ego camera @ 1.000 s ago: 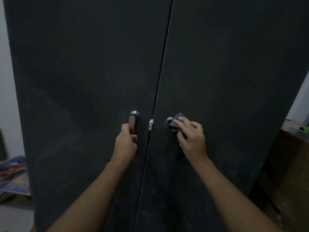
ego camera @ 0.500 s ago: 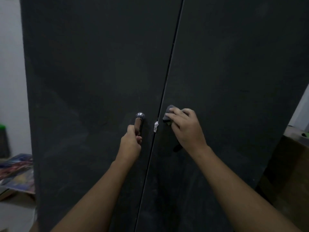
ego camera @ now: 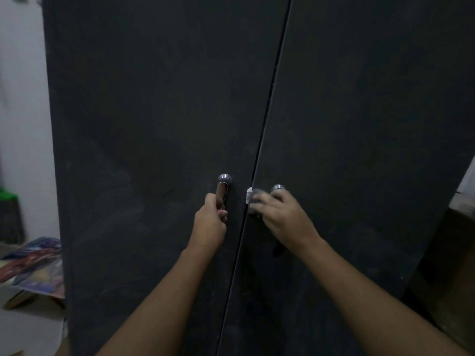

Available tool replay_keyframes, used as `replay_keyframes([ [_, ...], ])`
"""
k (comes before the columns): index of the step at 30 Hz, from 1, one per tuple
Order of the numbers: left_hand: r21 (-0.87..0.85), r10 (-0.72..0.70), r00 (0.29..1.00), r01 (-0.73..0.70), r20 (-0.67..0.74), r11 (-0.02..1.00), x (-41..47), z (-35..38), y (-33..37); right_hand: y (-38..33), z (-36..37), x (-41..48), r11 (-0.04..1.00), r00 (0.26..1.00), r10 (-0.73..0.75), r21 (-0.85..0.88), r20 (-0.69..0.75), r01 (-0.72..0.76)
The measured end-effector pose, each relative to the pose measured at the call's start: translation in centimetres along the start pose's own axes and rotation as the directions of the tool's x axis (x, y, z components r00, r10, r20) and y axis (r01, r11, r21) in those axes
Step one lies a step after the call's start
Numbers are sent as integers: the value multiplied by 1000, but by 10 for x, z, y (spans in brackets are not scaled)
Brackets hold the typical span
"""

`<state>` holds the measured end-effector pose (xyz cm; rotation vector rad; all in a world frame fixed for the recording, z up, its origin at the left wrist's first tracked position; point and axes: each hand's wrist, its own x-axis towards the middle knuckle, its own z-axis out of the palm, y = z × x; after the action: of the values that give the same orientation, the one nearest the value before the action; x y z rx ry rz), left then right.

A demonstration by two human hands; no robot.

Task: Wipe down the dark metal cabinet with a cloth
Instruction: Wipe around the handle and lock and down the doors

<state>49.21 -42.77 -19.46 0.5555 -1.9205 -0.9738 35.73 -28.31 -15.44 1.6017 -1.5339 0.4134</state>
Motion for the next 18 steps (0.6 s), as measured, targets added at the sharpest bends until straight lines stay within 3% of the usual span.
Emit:
replay_keyframes([
  [2,2,-11,1000,11,7,1000,0,1,-1,4,-13,30,991,978,133,36,-159,-129],
  [4,9,-4,1000,4,6,1000,1,1,-1,7,-23,66,984,957,177,34,-230,-174],
  [8,-7,24,1000,-24,17,1000,2,-1,0,6,-15,104,993,983,86,-62,-164,-97],
  [13,-40,30,999,-29,24,999,0,-3,-1,-6,4,81,991,997,-81,-111,-8,79],
  [18,-54,31,999,-29,35,998,-4,-7,2,-26,16,57,986,998,51,-159,-33,-56],
])
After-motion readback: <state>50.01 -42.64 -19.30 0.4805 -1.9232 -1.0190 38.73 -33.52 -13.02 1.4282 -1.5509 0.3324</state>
